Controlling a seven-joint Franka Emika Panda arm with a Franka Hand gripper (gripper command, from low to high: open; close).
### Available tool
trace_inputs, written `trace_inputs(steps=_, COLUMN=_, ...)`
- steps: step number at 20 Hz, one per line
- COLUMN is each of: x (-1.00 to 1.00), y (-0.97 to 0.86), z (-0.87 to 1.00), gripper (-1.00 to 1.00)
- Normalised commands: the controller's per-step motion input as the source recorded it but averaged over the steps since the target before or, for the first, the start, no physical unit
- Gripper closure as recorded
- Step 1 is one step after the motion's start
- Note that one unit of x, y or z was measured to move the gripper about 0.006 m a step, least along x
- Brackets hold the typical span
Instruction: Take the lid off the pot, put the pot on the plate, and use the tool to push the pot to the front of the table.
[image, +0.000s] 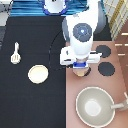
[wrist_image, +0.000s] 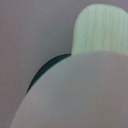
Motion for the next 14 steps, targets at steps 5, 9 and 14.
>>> trace_inputs(steps=5, x=-0.08, y=0.06, z=0.01, gripper=1.00)
trace_inputs(steps=9, x=-0.09, y=0.06, z=0.04, gripper=1.00)
trace_inputs(steps=14, x=-0.07, y=0.10, z=0.11, gripper=1.00)
